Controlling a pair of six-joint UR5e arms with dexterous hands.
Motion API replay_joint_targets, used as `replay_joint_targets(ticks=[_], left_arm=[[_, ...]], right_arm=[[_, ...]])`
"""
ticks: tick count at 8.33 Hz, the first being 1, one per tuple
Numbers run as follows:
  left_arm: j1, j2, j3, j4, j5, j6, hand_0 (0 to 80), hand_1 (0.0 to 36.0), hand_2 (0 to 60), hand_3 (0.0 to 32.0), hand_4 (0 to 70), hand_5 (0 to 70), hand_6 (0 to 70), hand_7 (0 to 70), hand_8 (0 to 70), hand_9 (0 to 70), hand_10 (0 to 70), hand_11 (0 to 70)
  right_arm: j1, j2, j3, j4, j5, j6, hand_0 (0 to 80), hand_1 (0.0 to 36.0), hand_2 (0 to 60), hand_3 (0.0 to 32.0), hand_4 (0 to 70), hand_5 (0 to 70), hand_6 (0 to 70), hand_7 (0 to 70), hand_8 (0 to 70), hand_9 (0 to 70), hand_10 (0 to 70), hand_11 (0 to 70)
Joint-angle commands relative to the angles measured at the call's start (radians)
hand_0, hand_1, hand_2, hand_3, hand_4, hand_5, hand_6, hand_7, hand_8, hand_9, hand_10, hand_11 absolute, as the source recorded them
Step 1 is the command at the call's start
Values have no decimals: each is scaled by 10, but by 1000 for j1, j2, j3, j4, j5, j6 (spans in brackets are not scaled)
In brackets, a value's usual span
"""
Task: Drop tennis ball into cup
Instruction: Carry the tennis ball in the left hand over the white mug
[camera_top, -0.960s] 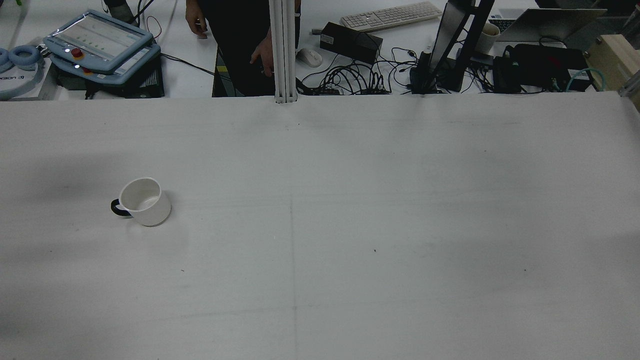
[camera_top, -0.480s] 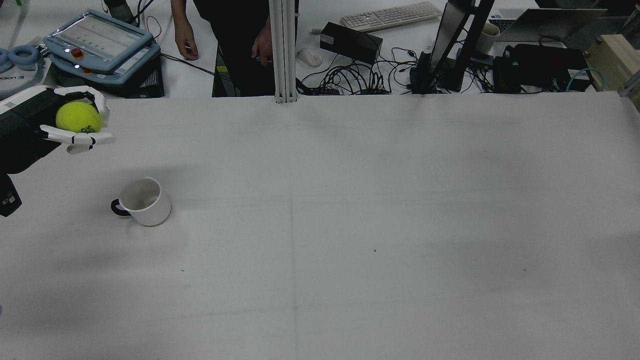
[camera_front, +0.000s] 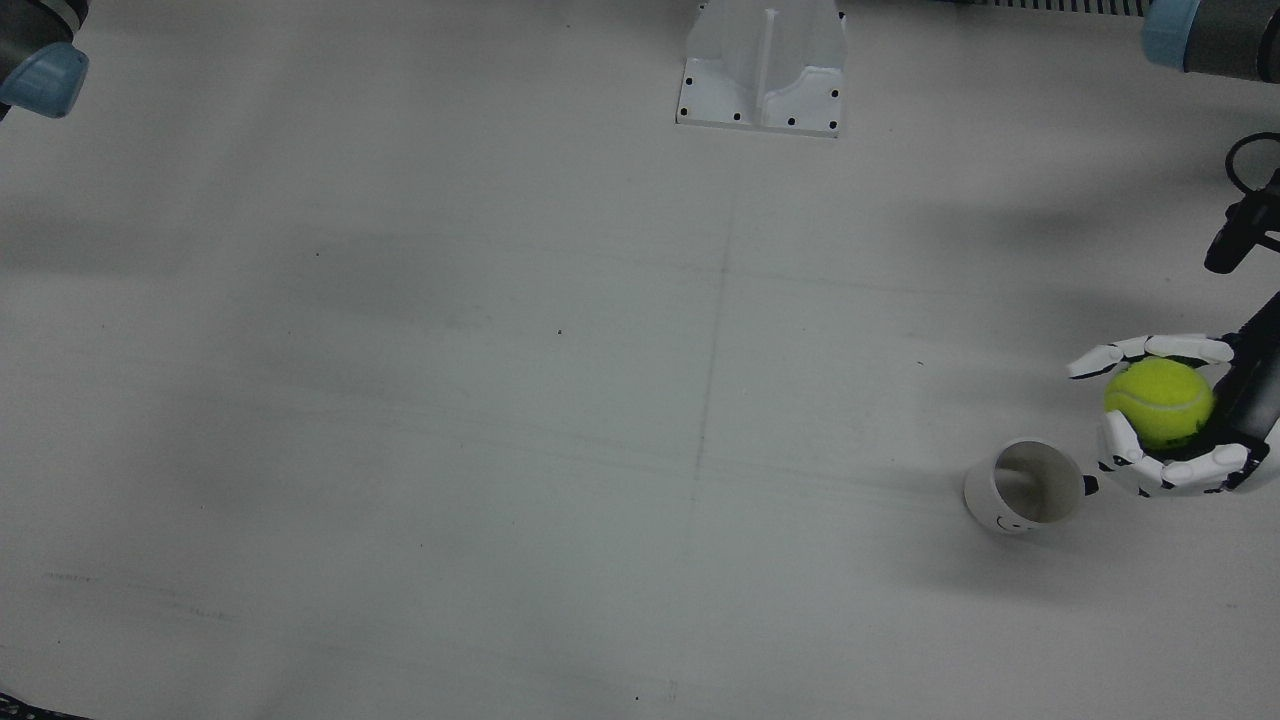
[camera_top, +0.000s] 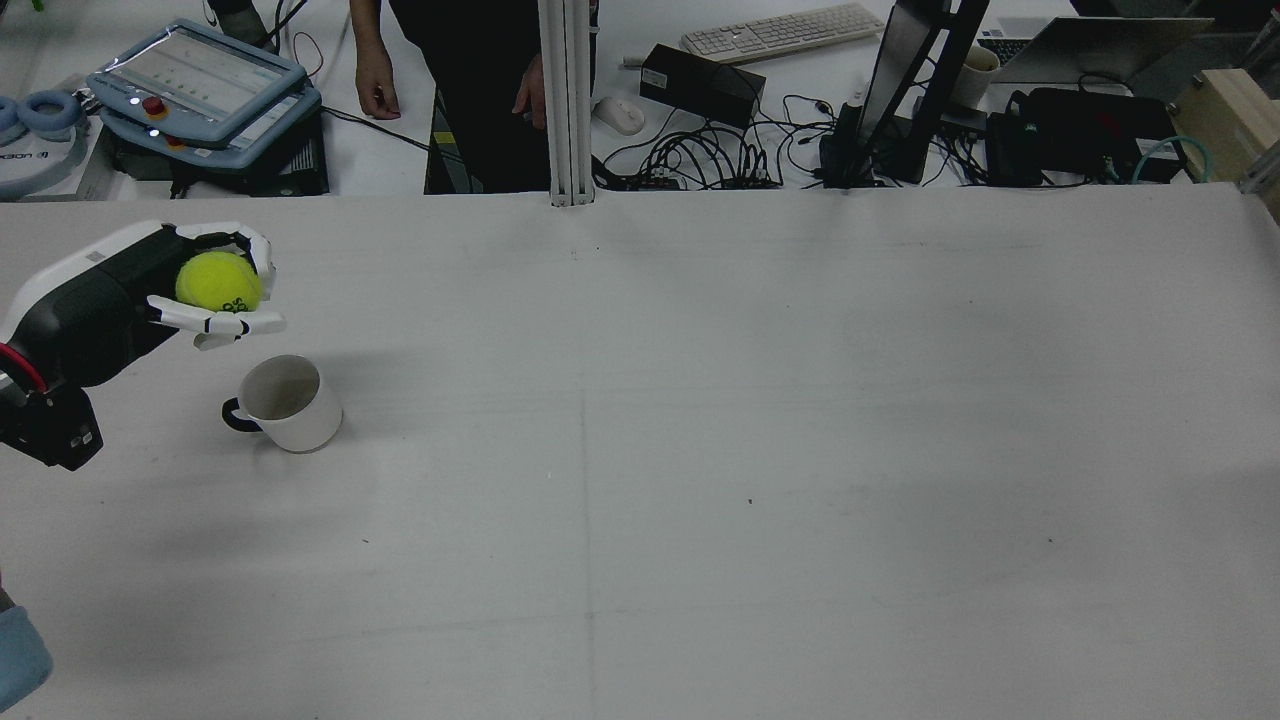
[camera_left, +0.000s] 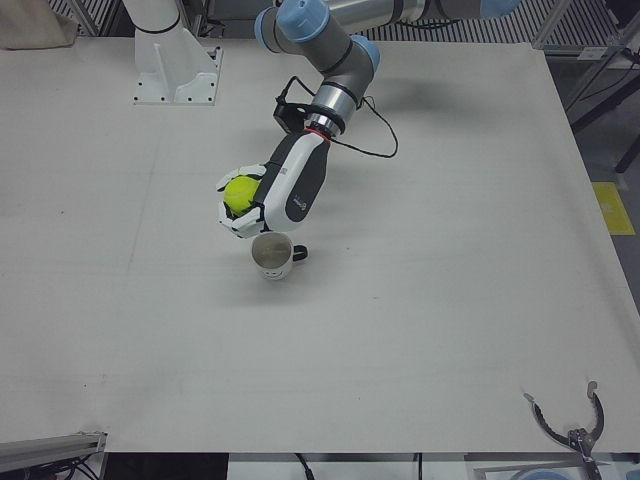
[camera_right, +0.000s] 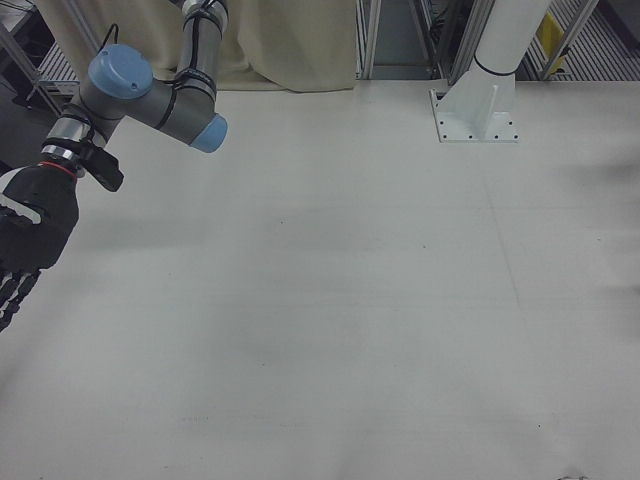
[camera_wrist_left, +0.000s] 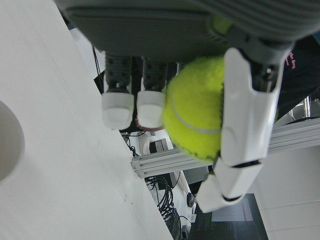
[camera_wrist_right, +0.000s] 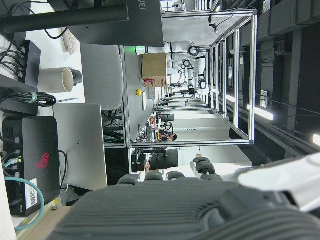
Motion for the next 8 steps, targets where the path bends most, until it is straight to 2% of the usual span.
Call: replay_joint_targets(ticks=[1, 2, 3, 4, 5, 6, 7, 8], left_arm=[[5, 1, 15, -6, -3, -1, 597, 360, 600, 0, 700, 632, 700, 700, 700, 700, 656, 700], [5, 8, 18, -33, -2, -3, 600, 360, 600, 0, 636, 700, 700, 700, 700, 700, 553, 700], [2, 11, 20, -38, 0, -3, 708, 360, 600, 0, 473, 581, 700, 700, 587, 700, 384, 568], [-1, 21, 22, -44, 1, -3, 786, 360, 600, 0, 307, 392, 543, 462, 318, 392, 195, 317], [-1, 46, 22, -62, 0, -3, 795, 360, 600, 0, 220, 414, 300, 301, 170, 221, 118, 208], [-3, 50, 22, -62, 0, -3, 755, 360, 600, 0, 128, 555, 126, 235, 94, 149, 84, 160], [-1, 50, 22, -62, 0, -3, 692, 360, 600, 0, 143, 277, 433, 131, 132, 102, 70, 139], [0, 50, 22, -64, 0, -3, 681, 360, 600, 0, 93, 567, 223, 166, 79, 95, 64, 130]], right_arm=[[0, 0, 0, 0, 0, 0, 0, 0, 0, 0, 0, 0, 0, 0, 0, 0, 0, 0], [0, 0, 0, 0, 0, 0, 0, 0, 0, 0, 0, 0, 0, 0, 0, 0, 0, 0], [0, 0, 0, 0, 0, 0, 0, 0, 0, 0, 0, 0, 0, 0, 0, 0, 0, 0], [0, 0, 0, 0, 1, 0, 0, 0, 0, 0, 0, 0, 0, 0, 0, 0, 0, 0], [0, 0, 0, 0, 0, 0, 0, 0, 0, 0, 0, 0, 0, 0, 0, 0, 0, 0], [0, 0, 0, 0, 0, 0, 0, 0, 0, 0, 0, 0, 0, 0, 0, 0, 0, 0], [0, 0, 0, 0, 0, 0, 0, 0, 0, 0, 0, 0, 0, 0, 0, 0, 0, 0], [0, 0, 0, 0, 0, 0, 0, 0, 0, 0, 0, 0, 0, 0, 0, 0, 0, 0]])
